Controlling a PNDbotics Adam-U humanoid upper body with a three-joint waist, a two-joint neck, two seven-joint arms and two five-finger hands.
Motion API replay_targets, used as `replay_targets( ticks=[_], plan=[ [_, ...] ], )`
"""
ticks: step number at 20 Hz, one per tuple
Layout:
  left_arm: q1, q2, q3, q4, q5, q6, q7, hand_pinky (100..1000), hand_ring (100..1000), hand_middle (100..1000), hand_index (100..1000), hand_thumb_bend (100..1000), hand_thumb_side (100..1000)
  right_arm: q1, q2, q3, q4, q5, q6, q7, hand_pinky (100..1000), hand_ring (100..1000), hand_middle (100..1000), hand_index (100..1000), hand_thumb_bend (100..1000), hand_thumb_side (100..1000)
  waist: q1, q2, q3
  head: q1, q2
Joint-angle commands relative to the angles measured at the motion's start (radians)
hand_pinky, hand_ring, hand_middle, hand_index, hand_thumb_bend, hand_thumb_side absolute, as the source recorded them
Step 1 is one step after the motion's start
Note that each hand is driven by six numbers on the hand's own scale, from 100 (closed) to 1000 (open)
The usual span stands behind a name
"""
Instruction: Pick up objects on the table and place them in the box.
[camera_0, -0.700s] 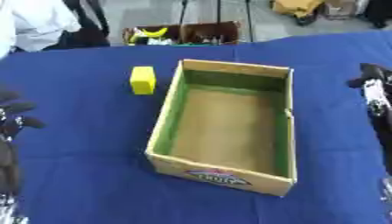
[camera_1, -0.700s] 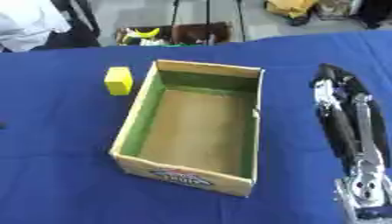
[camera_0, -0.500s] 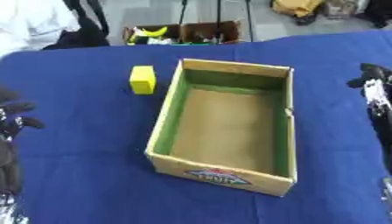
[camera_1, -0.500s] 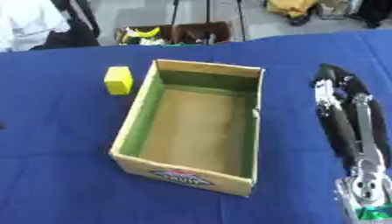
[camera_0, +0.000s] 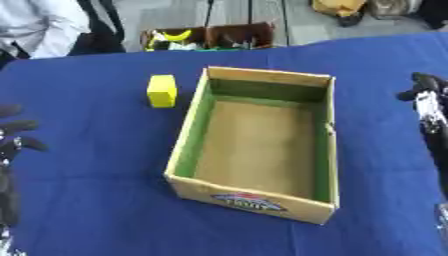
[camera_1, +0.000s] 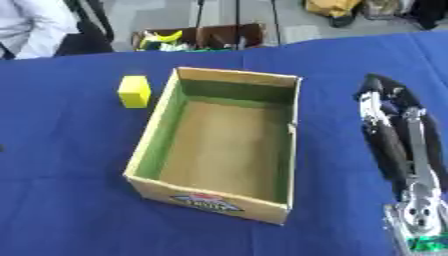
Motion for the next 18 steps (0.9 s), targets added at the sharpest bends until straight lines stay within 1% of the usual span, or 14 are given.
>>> replay_targets(
  ticks=[1, 2, 3, 4, 6, 9, 12, 14, 18],
  plan=[
    [0.004, 0.089, 0.017, -0.015, -0.043, 0.028, -0.017, 422, 634, 704, 880, 140, 989, 0.000, -0.019, 0.007, -0.007, -0.011, -0.001, 0.008, 890, 1000, 613, 841, 100, 834, 0.005, -0.025, -0.006, -0.004, -0.003],
    [0.003, 0.112, 0.020, -0.017, -0.057, 0.041, -0.029, 425, 637, 708, 884, 148, 990, 0.001, -0.022, 0.008, -0.007, -0.015, -0.001, 0.009, 890, 1000, 613, 841, 100, 849, 0.007, -0.025, -0.009, -0.005, -0.003],
    [-0.001, 0.134, 0.022, -0.019, -0.070, 0.053, -0.042, 429, 641, 721, 900, 220, 982, 0.002, -0.027, 0.007, -0.006, -0.017, 0.000, 0.010, 889, 1000, 613, 841, 100, 833, 0.012, -0.027, -0.013, -0.006, -0.003],
    [-0.007, 0.155, 0.023, -0.019, -0.083, 0.065, -0.055, 429, 641, 722, 901, 234, 981, 0.003, -0.031, 0.006, -0.005, -0.017, 0.000, 0.009, 889, 1000, 613, 841, 100, 833, 0.015, -0.028, -0.017, -0.006, -0.001],
    [-0.020, 0.198, 0.023, -0.020, -0.110, 0.087, -0.078, 434, 645, 715, 910, 310, 999, 0.004, -0.039, 0.007, -0.002, -0.017, 0.000, 0.010, 889, 1000, 613, 841, 100, 834, 0.024, -0.029, -0.026, -0.001, 0.000],
    [-0.046, 0.259, 0.015, -0.020, -0.147, 0.112, -0.111, 448, 662, 746, 929, 345, 999, 0.002, -0.047, 0.012, 0.000, -0.016, -0.001, 0.014, 889, 1000, 613, 841, 100, 834, 0.034, -0.028, -0.044, 0.006, -0.004],
    [-0.085, 0.318, 0.000, -0.010, -0.183, 0.141, -0.147, 470, 685, 774, 949, 354, 1000, -0.002, -0.056, 0.013, 0.005, -0.014, 0.000, 0.017, 888, 1000, 614, 841, 100, 835, 0.037, -0.026, -0.055, 0.007, -0.006],
    [-0.118, 0.358, -0.023, 0.020, -0.208, 0.163, -0.172, 494, 709, 795, 956, 319, 1000, -0.005, -0.061, 0.015, 0.007, -0.013, -0.001, 0.020, 888, 1000, 614, 841, 100, 835, 0.039, -0.027, -0.059, 0.008, 0.002],
    [-0.181, 0.442, -0.082, 0.102, -0.260, 0.209, -0.224, 522, 734, 821, 970, 287, 994, -0.006, -0.067, 0.020, 0.011, -0.013, -0.002, 0.026, 888, 1000, 614, 841, 100, 835, 0.045, -0.029, -0.069, 0.035, 0.044]
  ],
)
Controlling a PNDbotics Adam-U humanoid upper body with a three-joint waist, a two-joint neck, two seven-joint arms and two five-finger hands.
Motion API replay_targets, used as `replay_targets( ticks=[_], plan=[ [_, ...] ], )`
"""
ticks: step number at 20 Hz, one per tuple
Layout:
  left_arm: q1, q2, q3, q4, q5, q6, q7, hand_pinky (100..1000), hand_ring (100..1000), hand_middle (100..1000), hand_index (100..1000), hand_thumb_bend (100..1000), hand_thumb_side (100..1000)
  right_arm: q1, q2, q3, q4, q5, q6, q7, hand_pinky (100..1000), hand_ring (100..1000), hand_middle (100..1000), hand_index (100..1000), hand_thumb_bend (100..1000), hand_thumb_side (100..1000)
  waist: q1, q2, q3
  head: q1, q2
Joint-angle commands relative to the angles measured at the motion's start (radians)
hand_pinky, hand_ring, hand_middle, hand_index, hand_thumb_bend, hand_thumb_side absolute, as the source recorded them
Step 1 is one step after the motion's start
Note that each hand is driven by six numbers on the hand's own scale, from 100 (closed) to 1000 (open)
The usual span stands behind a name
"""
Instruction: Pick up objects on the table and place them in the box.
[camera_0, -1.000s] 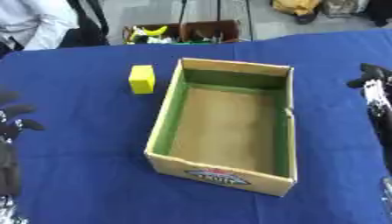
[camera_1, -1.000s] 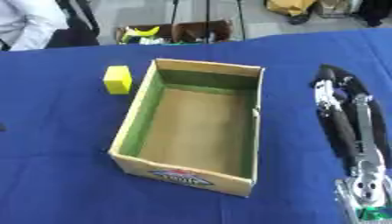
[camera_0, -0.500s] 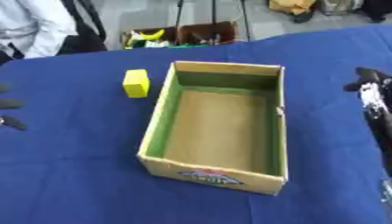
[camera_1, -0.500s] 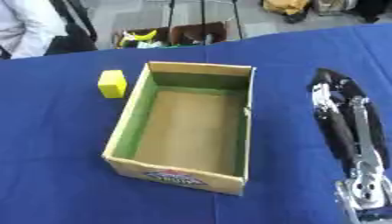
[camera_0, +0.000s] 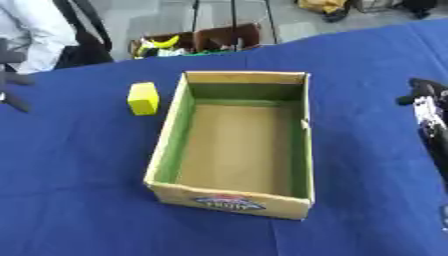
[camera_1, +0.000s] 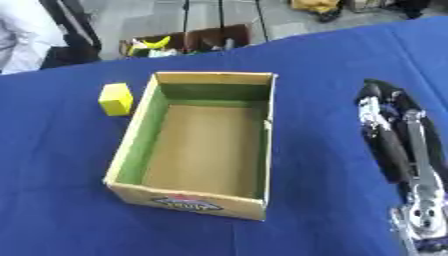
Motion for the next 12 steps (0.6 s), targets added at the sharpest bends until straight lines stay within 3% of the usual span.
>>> replay_targets(
  ticks=[1, 6, 12],
  plan=[
    [-0.041, 0.101, -0.035, 0.053, -0.044, 0.028, -0.042, 538, 746, 834, 975, 280, 997, -0.012, -0.023, 0.002, -0.006, -0.004, -0.003, 0.007, 888, 1000, 614, 841, 100, 835, -0.001, -0.023, -0.005, 0.028, 0.031],
    [-0.113, 0.213, -0.065, 0.165, -0.114, 0.015, -0.111, 567, 760, 853, 969, 286, 975, -0.012, -0.030, 0.005, 0.000, -0.007, -0.002, 0.011, 888, 1000, 613, 841, 100, 836, 0.002, -0.020, -0.021, 0.076, 0.041],
    [-0.211, 0.362, -0.090, 0.314, -0.205, -0.003, -0.202, 610, 791, 901, 1000, 337, 947, -0.025, -0.031, 0.017, 0.005, -0.013, -0.003, 0.024, 888, 1000, 613, 841, 100, 837, -0.004, -0.008, -0.049, 0.104, 0.009]
  ],
)
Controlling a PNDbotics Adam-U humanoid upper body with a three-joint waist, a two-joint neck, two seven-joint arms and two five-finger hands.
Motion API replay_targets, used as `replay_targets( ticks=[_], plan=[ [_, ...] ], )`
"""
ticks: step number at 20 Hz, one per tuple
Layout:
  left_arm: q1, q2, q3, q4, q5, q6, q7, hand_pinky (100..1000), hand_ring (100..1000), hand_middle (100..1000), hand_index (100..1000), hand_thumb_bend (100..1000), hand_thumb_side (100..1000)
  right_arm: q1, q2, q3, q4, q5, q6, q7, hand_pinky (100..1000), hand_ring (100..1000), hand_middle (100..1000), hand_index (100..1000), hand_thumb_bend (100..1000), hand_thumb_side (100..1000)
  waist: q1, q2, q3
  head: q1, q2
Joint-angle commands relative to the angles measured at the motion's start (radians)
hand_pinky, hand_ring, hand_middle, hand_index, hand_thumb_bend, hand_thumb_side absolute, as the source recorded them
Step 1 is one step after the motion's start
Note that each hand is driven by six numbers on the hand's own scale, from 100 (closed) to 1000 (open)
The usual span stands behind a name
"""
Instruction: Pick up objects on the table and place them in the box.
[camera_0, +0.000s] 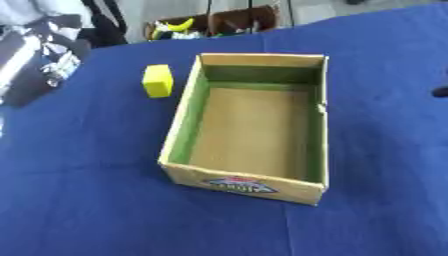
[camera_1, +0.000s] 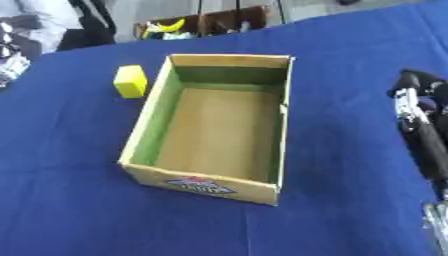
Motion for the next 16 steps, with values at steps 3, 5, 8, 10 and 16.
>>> replay_targets(
  ticks=[3, 5, 8, 10, 16],
  plan=[
    [-0.086, 0.127, -0.021, 0.118, -0.081, -0.024, -0.078, 636, 808, 920, 1000, 389, 914, -0.024, -0.018, 0.010, -0.003, -0.010, -0.002, 0.015, 887, 1000, 614, 840, 100, 837, -0.010, -0.008, -0.018, 0.021, -0.038],
    [-0.128, 0.125, -0.034, 0.168, -0.112, -0.039, -0.109, 646, 815, 929, 1000, 414, 880, -0.027, -0.023, 0.012, 0.000, -0.011, -0.002, 0.018, 887, 1000, 613, 840, 100, 838, -0.009, -0.004, -0.025, 0.023, -0.049],
    [-0.193, 0.104, -0.045, 0.247, -0.161, -0.063, -0.158, 654, 822, 939, 1000, 435, 851, -0.030, -0.029, 0.016, 0.003, -0.012, -0.003, 0.023, 887, 1000, 613, 839, 100, 839, -0.005, 0.002, -0.034, 0.026, -0.063],
    [-0.232, 0.091, -0.045, 0.301, -0.194, -0.083, -0.191, 660, 827, 948, 1000, 455, 827, -0.031, -0.032, 0.017, 0.004, -0.012, -0.003, 0.025, 887, 1000, 613, 838, 100, 839, -0.002, 0.004, -0.040, 0.028, -0.070],
    [-0.333, 0.051, -0.030, 0.433, -0.288, -0.172, -0.273, 689, 857, 1000, 1000, 582, 716, -0.029, -0.039, 0.010, 0.005, -0.010, -0.001, 0.020, 887, 1000, 613, 836, 100, 838, 0.007, 0.012, -0.052, 0.031, -0.080]
  ],
)
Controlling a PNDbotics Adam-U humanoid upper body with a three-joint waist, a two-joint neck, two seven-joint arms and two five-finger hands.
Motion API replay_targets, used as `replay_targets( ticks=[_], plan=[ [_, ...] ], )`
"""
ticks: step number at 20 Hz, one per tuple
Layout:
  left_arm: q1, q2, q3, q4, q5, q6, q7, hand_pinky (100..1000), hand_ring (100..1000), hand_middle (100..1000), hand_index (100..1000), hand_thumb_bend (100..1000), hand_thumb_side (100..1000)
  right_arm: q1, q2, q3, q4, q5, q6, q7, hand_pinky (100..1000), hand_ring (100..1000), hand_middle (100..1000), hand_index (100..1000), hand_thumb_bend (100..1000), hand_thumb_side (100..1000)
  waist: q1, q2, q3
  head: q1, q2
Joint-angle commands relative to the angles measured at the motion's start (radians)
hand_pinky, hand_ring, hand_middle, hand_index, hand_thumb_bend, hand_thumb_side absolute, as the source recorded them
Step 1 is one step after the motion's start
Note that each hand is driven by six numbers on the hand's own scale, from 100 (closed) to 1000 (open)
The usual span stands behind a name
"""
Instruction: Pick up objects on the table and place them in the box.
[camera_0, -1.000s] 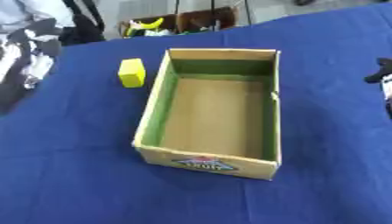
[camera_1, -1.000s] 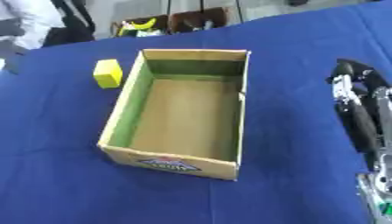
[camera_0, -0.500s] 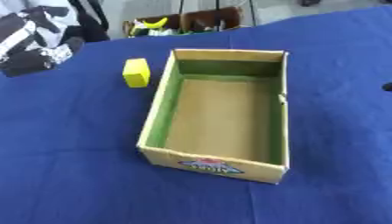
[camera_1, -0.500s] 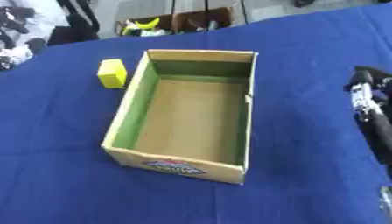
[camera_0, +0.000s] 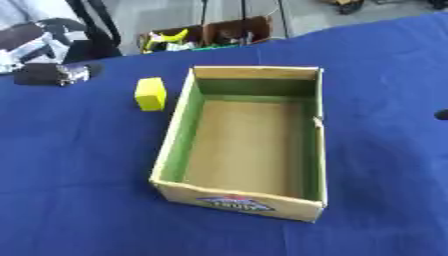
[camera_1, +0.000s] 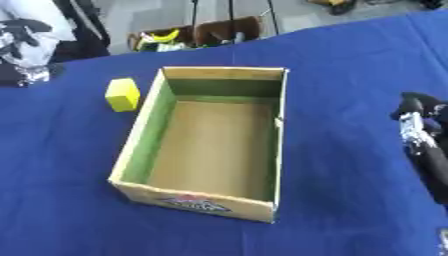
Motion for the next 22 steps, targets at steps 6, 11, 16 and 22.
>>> replay_targets(
  ticks=[6, 11, 16, 22],
  plan=[
    [-0.073, -0.013, 0.019, 0.089, -0.115, -0.122, -0.089, 694, 854, 1000, 1000, 616, 650, -0.015, -0.027, -0.006, -0.009, -0.008, 0.001, -0.002, 887, 1000, 612, 833, 100, 837, 0.005, -0.011, -0.015, 0.016, -0.016],
    [-0.103, -0.032, 0.025, 0.137, -0.149, -0.158, -0.136, 693, 855, 998, 1000, 576, 619, -0.018, -0.032, -0.004, -0.008, -0.009, 0.001, 0.000, 888, 1000, 612, 832, 100, 836, 0.013, -0.003, -0.028, 0.028, -0.024],
    [-0.120, -0.047, 0.031, 0.163, -0.148, -0.166, -0.161, 690, 851, 987, 1000, 577, 615, -0.022, -0.038, -0.003, -0.009, -0.010, 0.002, 0.002, 888, 1000, 611, 831, 100, 838, 0.024, 0.008, -0.043, 0.042, -0.039],
    [-0.133, -0.055, 0.036, 0.183, -0.157, -0.163, -0.167, 690, 854, 987, 1000, 579, 612, -0.030, -0.047, -0.001, -0.009, -0.011, 0.003, 0.005, 888, 1000, 609, 830, 100, 838, 0.036, 0.025, -0.062, 0.059, -0.054]
  ],
)
